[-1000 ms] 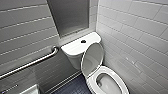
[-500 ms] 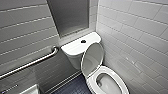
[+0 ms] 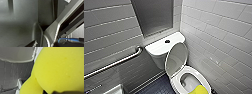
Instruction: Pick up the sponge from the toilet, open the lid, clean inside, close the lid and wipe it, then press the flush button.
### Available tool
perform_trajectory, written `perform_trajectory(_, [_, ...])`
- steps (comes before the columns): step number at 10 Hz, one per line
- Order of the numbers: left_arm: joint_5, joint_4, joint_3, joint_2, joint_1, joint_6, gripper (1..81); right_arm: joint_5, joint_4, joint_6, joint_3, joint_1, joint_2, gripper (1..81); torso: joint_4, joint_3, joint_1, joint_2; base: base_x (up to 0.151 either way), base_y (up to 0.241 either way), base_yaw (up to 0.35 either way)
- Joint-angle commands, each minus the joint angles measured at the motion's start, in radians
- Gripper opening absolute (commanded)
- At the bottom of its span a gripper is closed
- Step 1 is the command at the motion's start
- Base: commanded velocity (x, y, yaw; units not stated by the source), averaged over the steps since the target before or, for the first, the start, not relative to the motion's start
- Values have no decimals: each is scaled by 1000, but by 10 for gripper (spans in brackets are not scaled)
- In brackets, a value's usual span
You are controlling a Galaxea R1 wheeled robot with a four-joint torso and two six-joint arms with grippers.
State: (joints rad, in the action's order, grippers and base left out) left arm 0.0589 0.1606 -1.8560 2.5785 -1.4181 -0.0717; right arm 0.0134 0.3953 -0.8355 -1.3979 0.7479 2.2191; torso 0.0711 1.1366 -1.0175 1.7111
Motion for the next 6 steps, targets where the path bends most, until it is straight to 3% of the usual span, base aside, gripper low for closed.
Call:
perform_trajectory(1, [76,-10,4,-1,-3,9,811,203,-75,-8,-38,-221,45,10,0,0,0,0,0,0,0])
perform_trajectory(2, [76,-10,-5,6,-2,9,811,229,-82,-8,-56,-257,70,10,0,0,0,0,0,0,0])
perform_trajectory(4, [76,-9,-11,13,-2,7,811,240,-85,-28,-84,-319,102,10,0,42,0,0,0,0,0])
perform_trajectory(5, [76,-10,-14,13,-2,7,811,241,-87,-36,-99,-343,115,10,0,22,0,0,0,0,0])
perform_trajectory(6, [78,-10,-17,14,-2,9,811,241,-87,-49,-123,-366,130,10,0,28,-65,99,0,0,0])
